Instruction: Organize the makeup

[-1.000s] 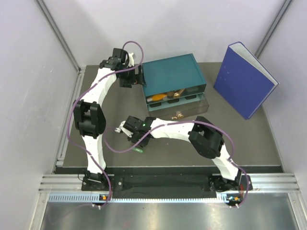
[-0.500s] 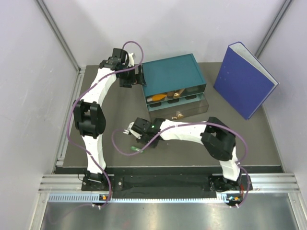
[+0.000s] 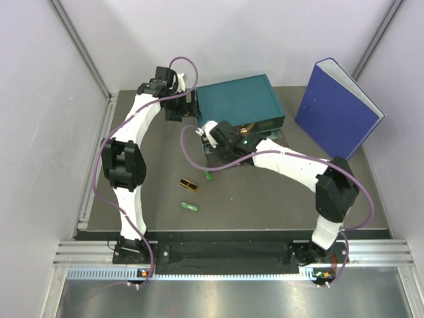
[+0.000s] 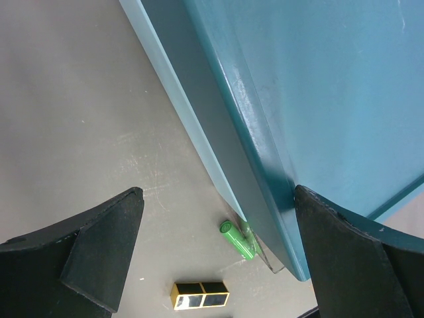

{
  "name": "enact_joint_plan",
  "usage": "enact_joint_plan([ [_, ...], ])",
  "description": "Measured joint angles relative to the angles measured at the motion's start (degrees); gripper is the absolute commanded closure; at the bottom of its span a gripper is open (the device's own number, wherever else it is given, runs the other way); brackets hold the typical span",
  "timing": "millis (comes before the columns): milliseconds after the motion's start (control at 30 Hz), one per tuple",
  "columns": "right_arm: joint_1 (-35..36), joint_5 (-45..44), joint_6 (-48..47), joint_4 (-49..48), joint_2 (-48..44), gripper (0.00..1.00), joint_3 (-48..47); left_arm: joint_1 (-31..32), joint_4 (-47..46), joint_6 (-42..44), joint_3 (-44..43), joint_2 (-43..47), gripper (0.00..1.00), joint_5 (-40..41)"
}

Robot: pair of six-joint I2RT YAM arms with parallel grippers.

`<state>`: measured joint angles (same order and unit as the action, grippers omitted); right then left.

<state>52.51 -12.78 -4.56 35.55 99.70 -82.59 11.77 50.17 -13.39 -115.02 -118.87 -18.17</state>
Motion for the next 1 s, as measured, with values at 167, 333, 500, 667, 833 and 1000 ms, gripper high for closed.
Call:
enact_joint_plan([
  [167,-4.2,-1.2,-0.9,-0.1,5.2,0.99,-3.1,0.0,0.0,0.0,0.0,0.0,0.01,-0.1],
  [333,-4.8,-0.6,-0.6,0.5,9.3,0.83,-6.1,-0.2,0.3,0.0,-0.2,-0.2,0.01,-0.3],
  [500,-4.8,-0.5,1.1,1.3,10.7,0.41,-8.1,-0.2,0.5,0.0,-0.4,-0.4,0.01,-0.5],
  [667,-4.8,-0.8,2.5,0.8,11.1,0.34,-8.7,-0.3,0.6,0.0,-0.5,-0.5,0.01,-0.7],
  [833,-4.8,-0.8,3.2,0.3,10.8,0.34,-8.5,-0.3,0.9,0.0,-0.9,-0.7,0.01,-0.7],
  [1000,-4.5,3.4,3.1,-1.7,7.4,0.37,-5.9,-0.3,1.0,0.0,-1.0,-0.7,0.01,-0.7],
])
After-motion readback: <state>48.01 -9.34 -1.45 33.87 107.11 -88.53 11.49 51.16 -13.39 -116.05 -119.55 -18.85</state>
